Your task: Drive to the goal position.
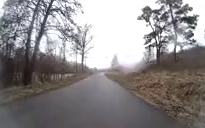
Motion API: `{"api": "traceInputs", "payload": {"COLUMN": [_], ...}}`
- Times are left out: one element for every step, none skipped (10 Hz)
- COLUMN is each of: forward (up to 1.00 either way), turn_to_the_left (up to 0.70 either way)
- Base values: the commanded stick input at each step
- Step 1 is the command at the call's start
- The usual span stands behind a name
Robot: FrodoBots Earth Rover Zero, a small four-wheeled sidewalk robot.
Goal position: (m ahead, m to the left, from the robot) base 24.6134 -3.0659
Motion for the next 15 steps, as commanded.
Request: {"api": "traceInputs", "payload": {"forward": [0.70, 0.70, 0.70, 0.70, 0.70, 0.70, 0.70, 0.70, 0.70, 0.70, 0.70, 0.70, 0.70, 0.70, 0.70], "turn_to_the_left": [0.00, 0.00, 0.00, 0.00, 0.00, 0.00, 0.00, 0.00, 0.00, 0.00, 0.00, 0.00, 0.00, 0.00, 0.00]}}
